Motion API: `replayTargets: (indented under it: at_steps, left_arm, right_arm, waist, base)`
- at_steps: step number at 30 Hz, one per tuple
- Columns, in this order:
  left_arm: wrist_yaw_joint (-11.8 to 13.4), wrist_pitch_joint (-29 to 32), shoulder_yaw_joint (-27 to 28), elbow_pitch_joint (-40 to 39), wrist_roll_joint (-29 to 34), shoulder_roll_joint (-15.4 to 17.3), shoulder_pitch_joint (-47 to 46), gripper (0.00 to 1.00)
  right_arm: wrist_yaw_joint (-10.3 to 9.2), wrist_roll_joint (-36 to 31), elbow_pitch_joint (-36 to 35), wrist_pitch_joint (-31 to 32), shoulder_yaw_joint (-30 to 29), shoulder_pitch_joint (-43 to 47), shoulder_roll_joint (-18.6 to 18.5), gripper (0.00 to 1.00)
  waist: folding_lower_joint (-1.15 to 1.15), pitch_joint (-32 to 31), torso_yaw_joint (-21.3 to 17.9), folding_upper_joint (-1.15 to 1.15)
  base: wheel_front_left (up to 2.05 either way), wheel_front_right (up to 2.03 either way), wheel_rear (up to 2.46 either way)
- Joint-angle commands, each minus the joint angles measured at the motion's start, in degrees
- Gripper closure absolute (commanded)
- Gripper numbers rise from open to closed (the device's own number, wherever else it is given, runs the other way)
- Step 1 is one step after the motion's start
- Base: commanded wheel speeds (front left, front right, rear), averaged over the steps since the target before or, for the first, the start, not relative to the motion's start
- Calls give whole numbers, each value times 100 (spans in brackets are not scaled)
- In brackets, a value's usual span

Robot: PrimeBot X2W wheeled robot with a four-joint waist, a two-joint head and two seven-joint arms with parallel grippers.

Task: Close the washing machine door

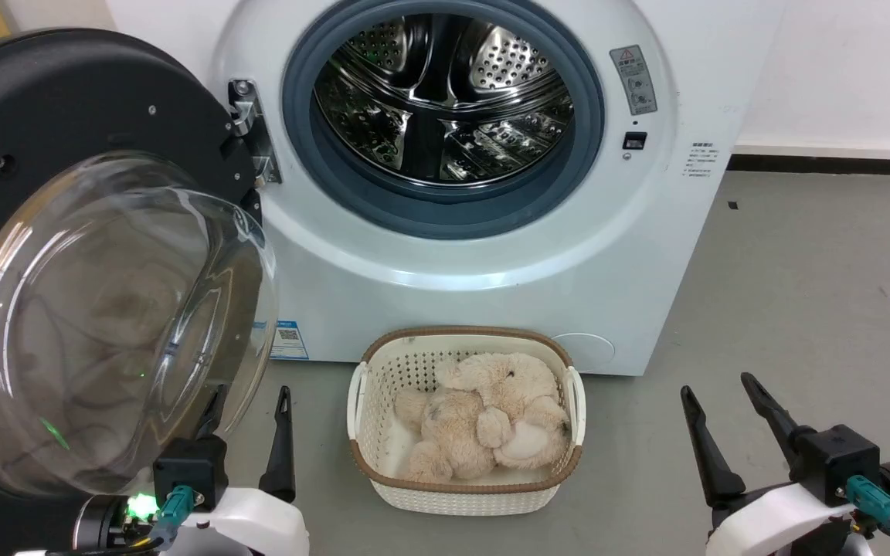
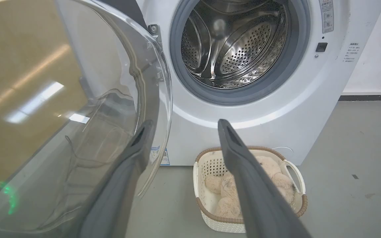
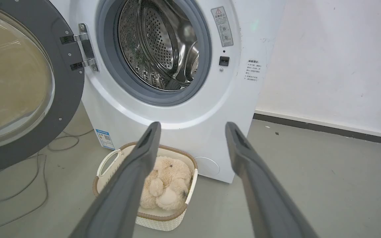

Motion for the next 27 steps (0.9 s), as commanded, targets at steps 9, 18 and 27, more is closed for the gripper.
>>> replayTargets:
  at_steps: [9,18,27]
  left_arm:
    - [59,-144,-42,43,-106,0,8,0]
    - [98,-251,-75,59,-167,0,25,0]
    - [129,-359,-76,66,-206,0,61,0]
  right_arm:
    - [1,123,33,-145,43,52,6,0]
    - [1,199,55,-253,88,87,8,0]
    - [2,282,98,-360,158,121,10,0]
  waist:
    - [0,-15,209,0]
    - [0,-56,516,0]
    - [0,-100,889,0]
  base:
    - [0,0,0]
    - [0,0,0]
    - [0,0,0]
